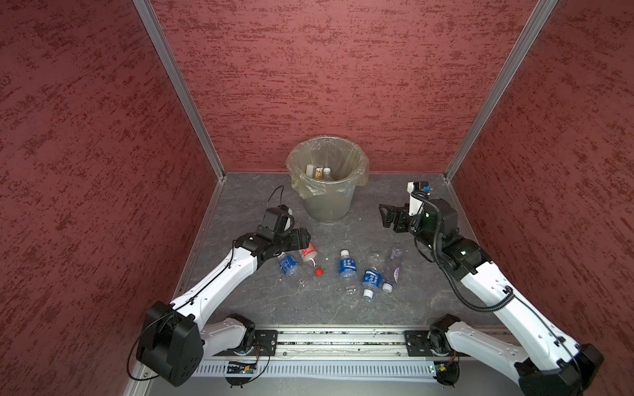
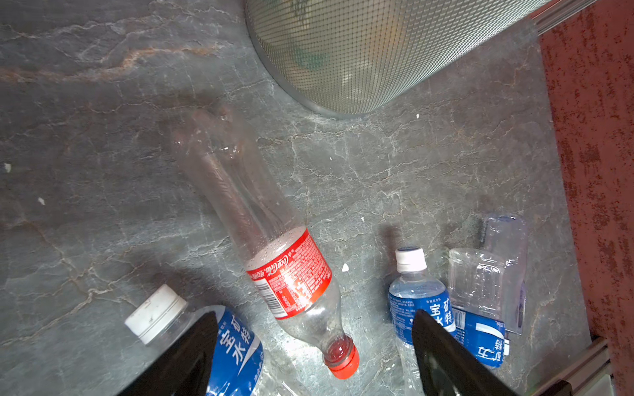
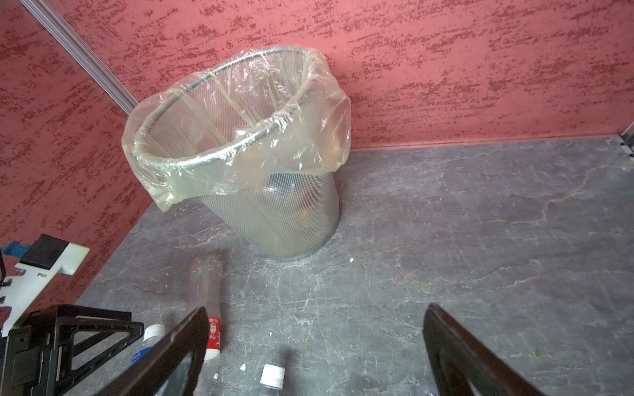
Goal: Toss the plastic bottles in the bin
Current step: 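Withdraw the right gripper from the bin back toward the table, then lower the left gripper onto the red-label bottle and close it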
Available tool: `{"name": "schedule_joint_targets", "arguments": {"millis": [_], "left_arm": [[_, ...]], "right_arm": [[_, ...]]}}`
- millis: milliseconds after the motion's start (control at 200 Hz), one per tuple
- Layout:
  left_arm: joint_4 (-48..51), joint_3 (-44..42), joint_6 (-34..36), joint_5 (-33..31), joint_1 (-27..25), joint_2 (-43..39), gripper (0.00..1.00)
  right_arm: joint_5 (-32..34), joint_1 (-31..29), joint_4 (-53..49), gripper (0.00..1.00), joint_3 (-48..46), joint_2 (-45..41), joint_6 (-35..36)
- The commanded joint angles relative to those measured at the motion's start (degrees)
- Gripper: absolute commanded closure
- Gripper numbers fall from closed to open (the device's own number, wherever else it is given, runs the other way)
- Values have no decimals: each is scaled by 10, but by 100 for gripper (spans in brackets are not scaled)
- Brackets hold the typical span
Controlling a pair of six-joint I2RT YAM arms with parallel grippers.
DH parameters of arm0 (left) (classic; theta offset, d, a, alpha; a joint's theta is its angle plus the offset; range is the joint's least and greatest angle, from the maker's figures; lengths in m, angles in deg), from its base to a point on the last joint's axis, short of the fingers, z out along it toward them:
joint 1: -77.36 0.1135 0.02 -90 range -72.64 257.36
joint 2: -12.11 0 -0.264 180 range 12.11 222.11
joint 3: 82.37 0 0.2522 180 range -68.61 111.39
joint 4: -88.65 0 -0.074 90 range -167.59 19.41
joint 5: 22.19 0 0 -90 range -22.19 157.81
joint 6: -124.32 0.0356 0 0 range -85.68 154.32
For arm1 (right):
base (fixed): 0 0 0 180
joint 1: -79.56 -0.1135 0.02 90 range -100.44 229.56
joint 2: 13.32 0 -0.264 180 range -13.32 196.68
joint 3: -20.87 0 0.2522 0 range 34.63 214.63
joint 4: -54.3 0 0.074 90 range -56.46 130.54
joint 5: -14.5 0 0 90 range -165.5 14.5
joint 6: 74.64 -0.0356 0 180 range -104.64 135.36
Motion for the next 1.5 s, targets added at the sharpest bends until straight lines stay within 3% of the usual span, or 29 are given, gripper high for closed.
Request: {"name": "schedule_joint_targets", "arguments": {"millis": [0, 436, 887, 1272, 1493], "left_arm": [[12, 21, -10, -10, -3, 22, 11], [47, 70, -31, -20, -3, 123, 13], [29, 85, -46, -11, 14, 221, 21], [2, 102, -43, 5, 21, 270, 21], [-7, 103, -44, 18, 26, 282, 26]], "right_arm": [[16, 1, -16, 3, -14, -11, -18], [5, 1, -20, 5, -52, -10, -40], [1, 1, -26, 10, -70, -14, -48], [-1, 1, -28, 11, -69, -14, -49], [-4, 1, -29, 12, -68, -10, -47]]}}
